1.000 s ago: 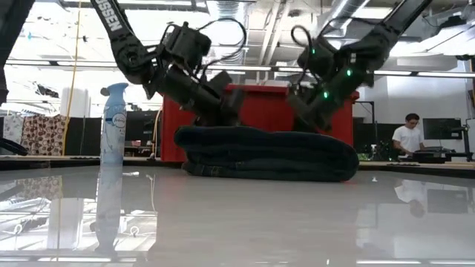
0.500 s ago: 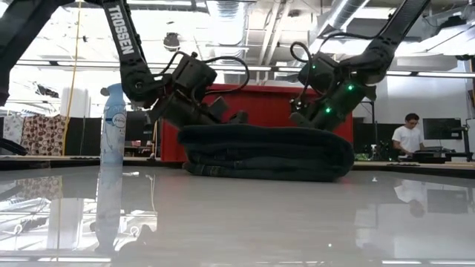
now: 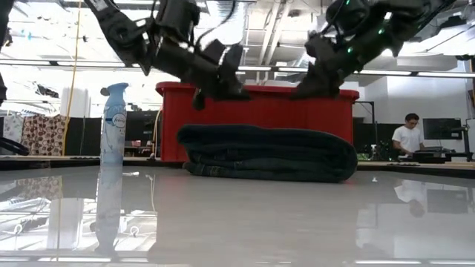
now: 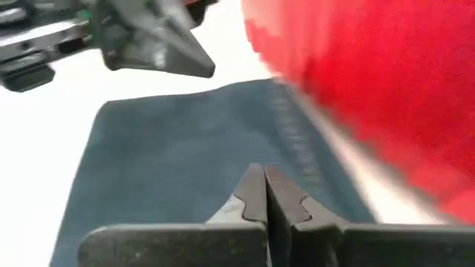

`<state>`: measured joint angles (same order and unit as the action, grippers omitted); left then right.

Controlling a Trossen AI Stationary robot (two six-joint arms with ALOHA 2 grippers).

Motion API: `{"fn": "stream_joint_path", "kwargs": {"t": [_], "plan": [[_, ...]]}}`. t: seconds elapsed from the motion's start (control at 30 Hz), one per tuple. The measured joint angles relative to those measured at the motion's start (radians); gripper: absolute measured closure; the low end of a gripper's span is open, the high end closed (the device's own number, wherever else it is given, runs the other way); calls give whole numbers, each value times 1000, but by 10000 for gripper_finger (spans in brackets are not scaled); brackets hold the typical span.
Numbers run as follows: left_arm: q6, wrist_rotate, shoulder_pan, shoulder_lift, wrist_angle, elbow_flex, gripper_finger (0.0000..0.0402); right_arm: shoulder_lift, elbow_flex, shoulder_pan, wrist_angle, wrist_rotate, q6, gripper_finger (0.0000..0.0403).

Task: Fold Laundry from Bin
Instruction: Fold the black pants from the red bin

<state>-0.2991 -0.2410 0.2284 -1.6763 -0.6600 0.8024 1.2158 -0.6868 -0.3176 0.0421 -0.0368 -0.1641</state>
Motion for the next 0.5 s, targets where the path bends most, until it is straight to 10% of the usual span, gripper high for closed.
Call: {"fn": "stream_joint_path", "kwargs": {"t": [0.5], "plan": [[-25,-193,-216,-11,62,-75,401,331,0,401,95,-165,-151,388]]}}
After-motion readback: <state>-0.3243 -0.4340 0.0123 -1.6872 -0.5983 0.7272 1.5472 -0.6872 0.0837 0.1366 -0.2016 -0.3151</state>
